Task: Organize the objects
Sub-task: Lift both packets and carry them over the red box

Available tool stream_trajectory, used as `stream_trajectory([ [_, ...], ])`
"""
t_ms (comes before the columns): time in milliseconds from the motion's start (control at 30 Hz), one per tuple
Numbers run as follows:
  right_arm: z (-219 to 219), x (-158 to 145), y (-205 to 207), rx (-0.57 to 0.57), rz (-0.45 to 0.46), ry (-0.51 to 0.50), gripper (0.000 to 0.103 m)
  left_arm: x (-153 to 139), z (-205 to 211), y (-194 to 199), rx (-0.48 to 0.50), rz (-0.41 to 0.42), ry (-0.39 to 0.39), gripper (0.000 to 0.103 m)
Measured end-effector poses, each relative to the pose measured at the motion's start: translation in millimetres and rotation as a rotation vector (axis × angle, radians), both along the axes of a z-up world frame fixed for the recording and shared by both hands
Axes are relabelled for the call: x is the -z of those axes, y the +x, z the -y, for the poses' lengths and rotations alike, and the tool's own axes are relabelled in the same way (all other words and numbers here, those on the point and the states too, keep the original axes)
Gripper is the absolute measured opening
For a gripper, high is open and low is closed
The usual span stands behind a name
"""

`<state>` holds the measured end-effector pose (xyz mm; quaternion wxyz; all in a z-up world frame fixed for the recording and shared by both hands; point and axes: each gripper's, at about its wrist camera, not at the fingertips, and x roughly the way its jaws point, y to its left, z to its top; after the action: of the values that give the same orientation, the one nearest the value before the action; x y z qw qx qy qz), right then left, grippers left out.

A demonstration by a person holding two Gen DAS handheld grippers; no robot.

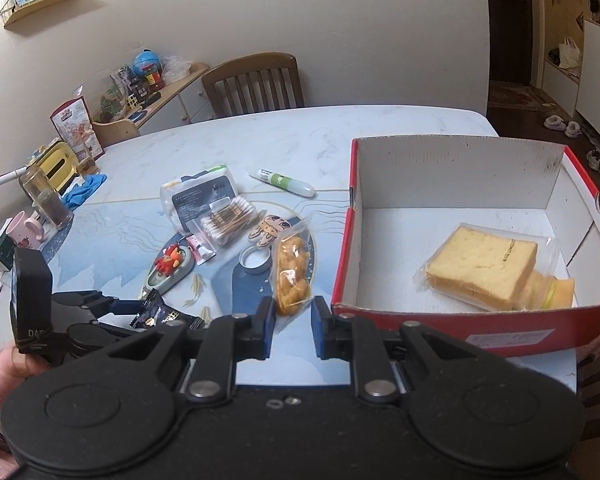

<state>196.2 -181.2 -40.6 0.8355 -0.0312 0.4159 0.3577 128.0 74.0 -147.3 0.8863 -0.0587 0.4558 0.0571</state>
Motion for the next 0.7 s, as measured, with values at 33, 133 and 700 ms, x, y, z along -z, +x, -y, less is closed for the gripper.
stream_trajectory([
  [33,1,0,1,-0.001,0.0,0.001,0.018,0,2,1,0.002,0.003,0.005,0.079],
  [133,5,-2,3,0.0,0.006,0.002,0.018,1,7,3,0.002,0.002,0.029,0.079],
  [700,48,-1,39,0.092,0.019,-0.008,0.018,-7,21,10,0.013,0.013,0.009,0.049],
])
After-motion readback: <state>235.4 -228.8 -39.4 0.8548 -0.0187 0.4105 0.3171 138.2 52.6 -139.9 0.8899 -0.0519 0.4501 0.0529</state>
